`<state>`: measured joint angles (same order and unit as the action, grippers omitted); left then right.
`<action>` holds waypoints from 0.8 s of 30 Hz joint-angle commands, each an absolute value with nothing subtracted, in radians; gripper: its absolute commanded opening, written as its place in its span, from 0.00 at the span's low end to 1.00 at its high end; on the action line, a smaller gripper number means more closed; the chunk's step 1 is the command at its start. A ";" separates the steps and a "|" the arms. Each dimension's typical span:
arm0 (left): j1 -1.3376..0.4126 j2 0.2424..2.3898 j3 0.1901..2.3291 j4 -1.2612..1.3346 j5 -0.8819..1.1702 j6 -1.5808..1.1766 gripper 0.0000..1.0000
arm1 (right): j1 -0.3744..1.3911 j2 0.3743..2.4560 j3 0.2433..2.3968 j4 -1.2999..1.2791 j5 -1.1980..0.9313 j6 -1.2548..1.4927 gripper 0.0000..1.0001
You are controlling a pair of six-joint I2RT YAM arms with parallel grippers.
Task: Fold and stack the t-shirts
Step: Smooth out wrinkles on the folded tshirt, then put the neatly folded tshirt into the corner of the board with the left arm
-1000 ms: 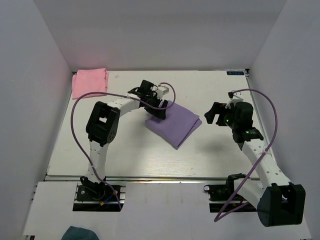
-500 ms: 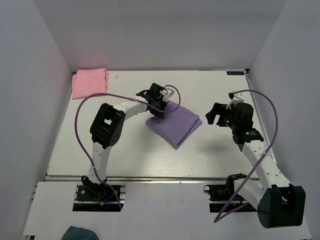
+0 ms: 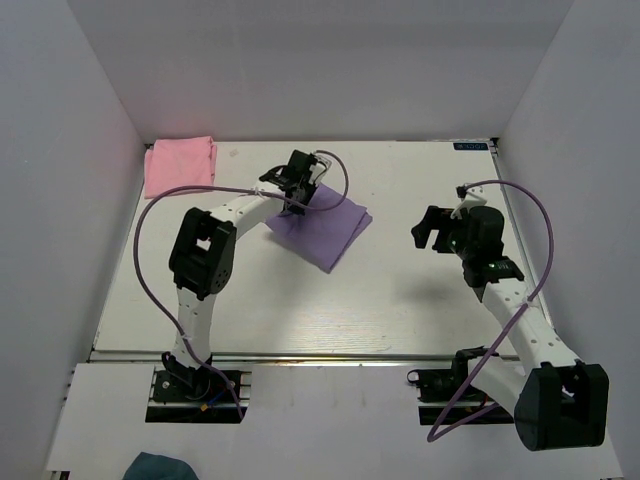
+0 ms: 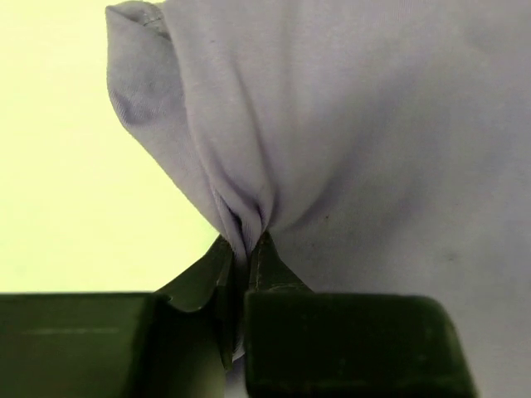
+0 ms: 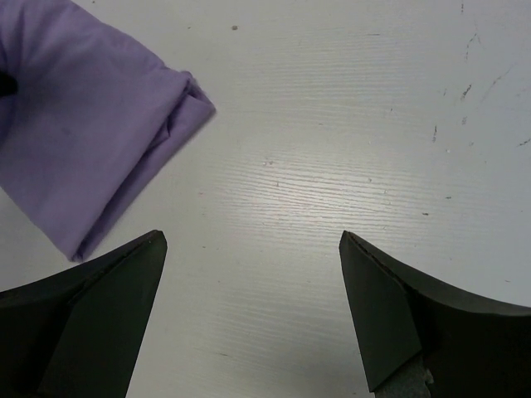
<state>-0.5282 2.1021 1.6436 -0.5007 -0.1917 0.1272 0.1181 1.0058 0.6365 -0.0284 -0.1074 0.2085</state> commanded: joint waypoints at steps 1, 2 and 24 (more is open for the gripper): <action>-0.491 1.979 1.709 -0.502 -0.339 0.212 0.00 | 0.114 1.020 0.638 0.025 -0.095 0.222 0.90; -0.480 1.965 1.709 -0.502 -0.351 0.222 0.00 | 0.117 1.023 0.635 0.025 -0.094 0.225 0.90; -0.215 2.025 1.942 -0.314 -0.442 0.465 0.00 | 0.115 1.144 0.704 0.044 -0.104 0.267 0.90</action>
<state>-0.2451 2.0377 1.8618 -0.3748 -0.4164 0.4389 0.1181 1.1313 0.6479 -0.0067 -0.1074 0.2520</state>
